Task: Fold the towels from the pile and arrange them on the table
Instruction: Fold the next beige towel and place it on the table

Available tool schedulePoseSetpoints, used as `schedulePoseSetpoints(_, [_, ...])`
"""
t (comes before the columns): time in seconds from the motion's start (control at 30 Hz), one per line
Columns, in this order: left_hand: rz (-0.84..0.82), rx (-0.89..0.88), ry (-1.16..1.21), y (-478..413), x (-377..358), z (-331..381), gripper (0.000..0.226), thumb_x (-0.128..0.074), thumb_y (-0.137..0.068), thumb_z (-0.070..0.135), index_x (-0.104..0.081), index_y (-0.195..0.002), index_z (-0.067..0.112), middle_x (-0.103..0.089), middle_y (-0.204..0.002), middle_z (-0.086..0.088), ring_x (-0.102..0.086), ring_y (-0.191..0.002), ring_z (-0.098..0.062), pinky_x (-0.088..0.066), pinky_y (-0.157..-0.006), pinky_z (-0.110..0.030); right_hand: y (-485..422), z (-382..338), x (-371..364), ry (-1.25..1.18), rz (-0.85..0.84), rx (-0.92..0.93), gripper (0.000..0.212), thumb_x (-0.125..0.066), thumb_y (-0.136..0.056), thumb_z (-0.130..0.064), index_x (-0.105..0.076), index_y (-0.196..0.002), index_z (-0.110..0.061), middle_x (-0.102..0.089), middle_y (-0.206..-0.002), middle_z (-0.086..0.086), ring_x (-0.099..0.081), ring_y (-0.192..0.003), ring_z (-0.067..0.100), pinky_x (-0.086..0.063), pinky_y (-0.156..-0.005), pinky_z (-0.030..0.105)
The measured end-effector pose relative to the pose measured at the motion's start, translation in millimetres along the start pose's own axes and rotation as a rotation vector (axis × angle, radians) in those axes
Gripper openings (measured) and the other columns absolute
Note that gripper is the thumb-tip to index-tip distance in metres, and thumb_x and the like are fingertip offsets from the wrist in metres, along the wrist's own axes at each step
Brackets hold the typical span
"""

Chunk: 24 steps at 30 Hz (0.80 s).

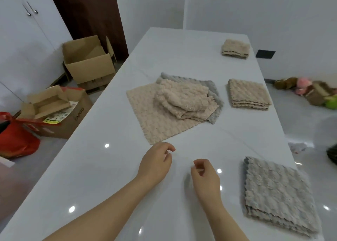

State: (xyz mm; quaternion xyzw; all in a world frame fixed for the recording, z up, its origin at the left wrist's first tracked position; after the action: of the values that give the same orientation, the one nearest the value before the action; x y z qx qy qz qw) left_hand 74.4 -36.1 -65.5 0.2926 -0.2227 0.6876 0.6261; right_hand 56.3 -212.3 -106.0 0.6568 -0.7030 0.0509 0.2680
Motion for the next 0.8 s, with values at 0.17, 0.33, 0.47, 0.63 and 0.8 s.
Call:
schedulePoseSetpoints(0.17, [0.203,-0.254,-0.113,-72.2,9.8,30.6,0.046,-0.052,-0.081,0.006,-0.051,-0.125,0.019,-0.043,-0.136,-0.001,-0.037,-0.125,-0.02,-0.025,-0.1,-0.021,-53.7,-26.4,8.8,-0.03,0.15,0.076,0.031,-0.05,-0.087,-0.014,-0.051,-0.118,-0.019,-0.055,-0.109,-0.004,-0.056,-0.088,0.013,-0.039,-0.071,0.024])
schedulePoseSetpoints(0.33, [0.152,-0.184,-0.274,-118.9,-21.3,1.9,0.073,-0.054,-0.083,0.042,-0.016,-0.144,0.03,-0.018,-0.154,0.002,-0.017,-0.14,-0.018,-0.016,-0.112,-0.041,-82.5,-50.0,-8.7,0.108,0.247,0.293,0.035,-0.051,-0.087,-0.018,-0.049,-0.122,-0.02,-0.048,-0.107,-0.012,-0.049,-0.096,0.009,-0.037,-0.086,0.025])
schedulePoseSetpoints(0.47, [0.434,-0.097,-0.325,-102.4,-0.8,-19.4,0.042,-0.059,-0.077,0.047,-0.053,-0.11,0.021,-0.06,-0.112,0.005,-0.051,-0.108,-0.02,-0.029,-0.092,-0.038,-82.1,-43.9,-7.8,0.009,0.287,0.379,0.023,-0.051,-0.085,-0.024,-0.054,-0.107,-0.031,-0.055,-0.095,-0.02,-0.052,-0.082,-0.001,-0.039,-0.072,0.017])
schedulePoseSetpoints(0.63, [0.42,-0.111,-0.34,-86.3,4.0,-19.3,0.022,-0.053,-0.085,0.035,-0.06,-0.099,0.02,-0.065,-0.103,0.004,-0.051,-0.103,-0.022,-0.033,-0.084,-0.035,-73.9,-46.7,-1.8,-0.07,0.251,0.426,0.013,-0.05,-0.085,-0.02,-0.055,-0.091,-0.03,-0.057,-0.081,-0.019,-0.051,-0.07,-0.011,-0.037,-0.063,0.014])
schedulePoseSetpoints(0.8, [0.282,-0.283,-0.463,-48.1,-6.5,-13.7,0.029,-0.042,-0.092,0.029,-0.059,-0.11,0.013,-0.062,-0.113,-0.002,-0.051,-0.104,-0.025,-0.039,-0.086,-0.036,-36.6,-35.3,-0.6,-0.073,0.205,0.438,0.016,-0.051,-0.084,-0.019,-0.055,-0.076,-0.032,-0.058,-0.074,-0.015,-0.053,-0.066,-0.002,-0.041,-0.061,0.018])
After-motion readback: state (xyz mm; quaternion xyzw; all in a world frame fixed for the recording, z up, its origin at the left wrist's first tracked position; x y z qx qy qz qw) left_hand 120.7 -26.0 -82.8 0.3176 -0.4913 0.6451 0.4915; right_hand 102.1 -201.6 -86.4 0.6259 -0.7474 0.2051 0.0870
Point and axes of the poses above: each hand's wrist, its own y-axis away from the middle knuckle, its own x-axis out of the back of the hand, z = x × y, the point moved 10 cm from there along -y, towards the middle knuckle
